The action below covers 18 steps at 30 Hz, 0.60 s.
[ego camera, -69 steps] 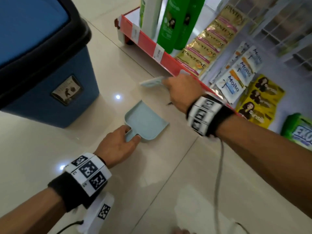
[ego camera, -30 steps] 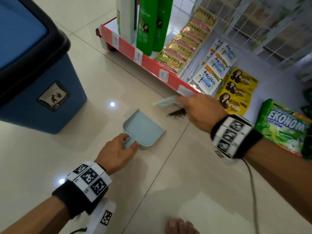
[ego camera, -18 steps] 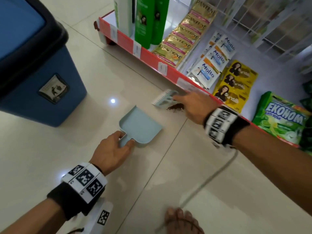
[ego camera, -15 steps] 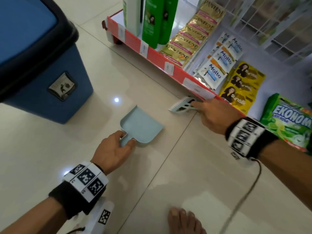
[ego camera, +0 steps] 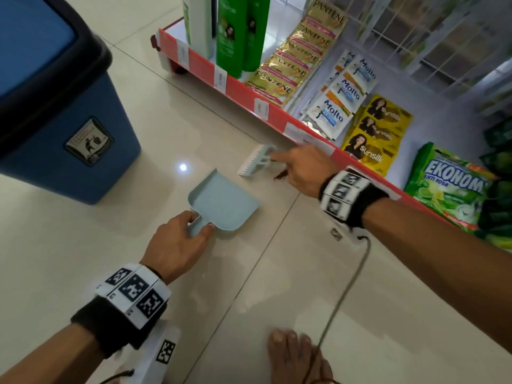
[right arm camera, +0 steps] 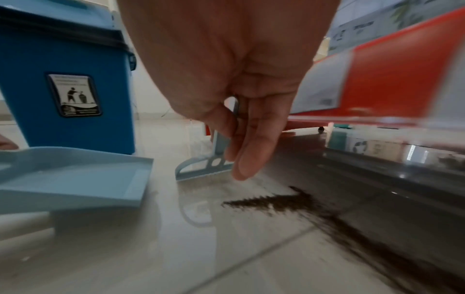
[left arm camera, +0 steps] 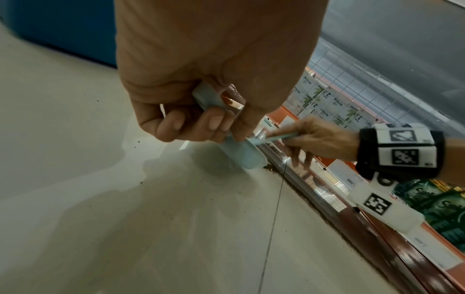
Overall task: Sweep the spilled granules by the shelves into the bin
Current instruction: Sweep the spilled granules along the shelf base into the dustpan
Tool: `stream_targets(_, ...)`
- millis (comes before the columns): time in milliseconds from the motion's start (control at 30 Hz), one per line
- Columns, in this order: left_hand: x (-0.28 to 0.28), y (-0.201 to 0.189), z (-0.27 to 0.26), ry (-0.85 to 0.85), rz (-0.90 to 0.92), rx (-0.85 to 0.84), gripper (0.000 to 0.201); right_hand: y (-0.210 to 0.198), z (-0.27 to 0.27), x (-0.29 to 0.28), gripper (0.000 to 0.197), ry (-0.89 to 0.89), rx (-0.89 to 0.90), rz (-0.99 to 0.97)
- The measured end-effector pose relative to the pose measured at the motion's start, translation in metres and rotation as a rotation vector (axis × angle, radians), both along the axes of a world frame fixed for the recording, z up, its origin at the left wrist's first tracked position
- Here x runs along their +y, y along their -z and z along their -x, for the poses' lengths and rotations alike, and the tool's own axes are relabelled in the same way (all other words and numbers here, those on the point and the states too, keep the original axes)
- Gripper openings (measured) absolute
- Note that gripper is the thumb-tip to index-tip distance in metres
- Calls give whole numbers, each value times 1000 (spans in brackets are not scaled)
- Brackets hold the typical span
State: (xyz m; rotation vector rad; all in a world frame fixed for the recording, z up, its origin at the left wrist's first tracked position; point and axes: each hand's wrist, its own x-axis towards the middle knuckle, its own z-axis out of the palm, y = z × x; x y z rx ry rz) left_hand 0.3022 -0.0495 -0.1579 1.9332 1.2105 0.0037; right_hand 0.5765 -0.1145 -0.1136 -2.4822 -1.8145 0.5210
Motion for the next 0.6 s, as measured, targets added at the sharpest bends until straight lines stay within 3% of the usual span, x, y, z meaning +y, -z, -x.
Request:
stream_targets(133,2,2,4,13,-5,-8,34,-11,-27,-52,45,-14,-71,33)
stream_targets(233,3,7,5,24,-1,-19,34,-19,-31,-73,36,-18,-27,-64)
stream_targets(367,6,12,-3,14,-34,-57,36,-16,-18,-60,39,91,114,-333)
stream_targets(467,5,12,-7,26,-56,-79,35,-5,1,-31,40,153,202,-409)
stream_targets(533,4,12,-8,33,-65,-76,35,6,11,-14,39,155,142,-366)
stream_targets(600,4,13,-8,33,-57,-75,35,15,13,-4,37,172,-54,-235)
